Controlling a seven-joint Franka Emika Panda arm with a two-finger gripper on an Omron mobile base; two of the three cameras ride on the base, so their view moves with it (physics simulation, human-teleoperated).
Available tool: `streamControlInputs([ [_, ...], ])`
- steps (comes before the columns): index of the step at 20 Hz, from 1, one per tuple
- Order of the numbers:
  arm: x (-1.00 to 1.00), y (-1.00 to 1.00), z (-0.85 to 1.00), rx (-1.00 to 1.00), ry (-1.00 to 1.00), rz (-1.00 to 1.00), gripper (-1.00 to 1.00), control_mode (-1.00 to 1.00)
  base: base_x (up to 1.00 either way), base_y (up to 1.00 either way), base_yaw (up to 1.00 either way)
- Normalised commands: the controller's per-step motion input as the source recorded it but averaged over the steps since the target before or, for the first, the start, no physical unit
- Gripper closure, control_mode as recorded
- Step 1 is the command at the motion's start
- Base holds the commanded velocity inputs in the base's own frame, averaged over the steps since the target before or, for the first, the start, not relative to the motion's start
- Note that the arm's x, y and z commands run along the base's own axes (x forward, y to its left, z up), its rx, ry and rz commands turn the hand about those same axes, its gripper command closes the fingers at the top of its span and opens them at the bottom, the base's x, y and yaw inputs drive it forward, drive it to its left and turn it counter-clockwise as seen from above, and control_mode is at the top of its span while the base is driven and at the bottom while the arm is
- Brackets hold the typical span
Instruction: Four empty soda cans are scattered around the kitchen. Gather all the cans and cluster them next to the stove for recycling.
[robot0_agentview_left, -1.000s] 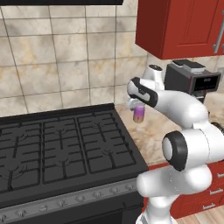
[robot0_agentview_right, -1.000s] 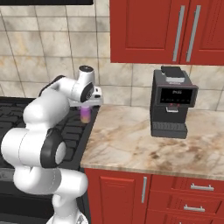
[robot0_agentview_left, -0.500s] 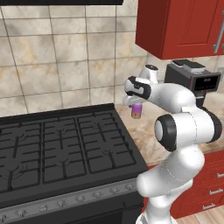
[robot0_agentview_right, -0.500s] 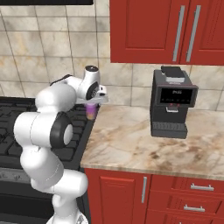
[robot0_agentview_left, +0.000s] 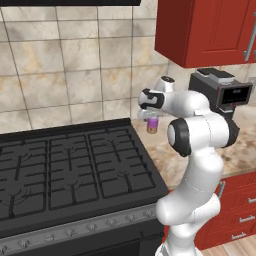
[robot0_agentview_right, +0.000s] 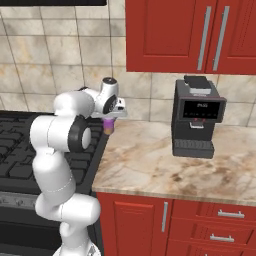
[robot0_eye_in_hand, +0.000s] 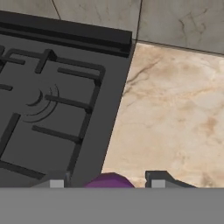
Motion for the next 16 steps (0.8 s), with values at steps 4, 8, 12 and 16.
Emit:
streamControlInputs([
  [4, 0.45, -0.02, -0.28, 0.0, 0.0, 0.0, 1.0, -1.0, 0.0, 0.0, 0.0],
  [8, 0.42, 0.0, -0.23, 0.0, 0.0, 0.0, 1.0, -1.0, 0.0, 0.0, 0.0],
  [12, 0.31, 0.0, -0.22, 0.0, 0.0, 0.0, 1.0, -1.0, 0.0, 0.0, 0.0],
  [16, 0.26, 0.0, -0.26, 0.0, 0.0, 0.0, 1.0, -1.0, 0.0, 0.0, 0.0],
])
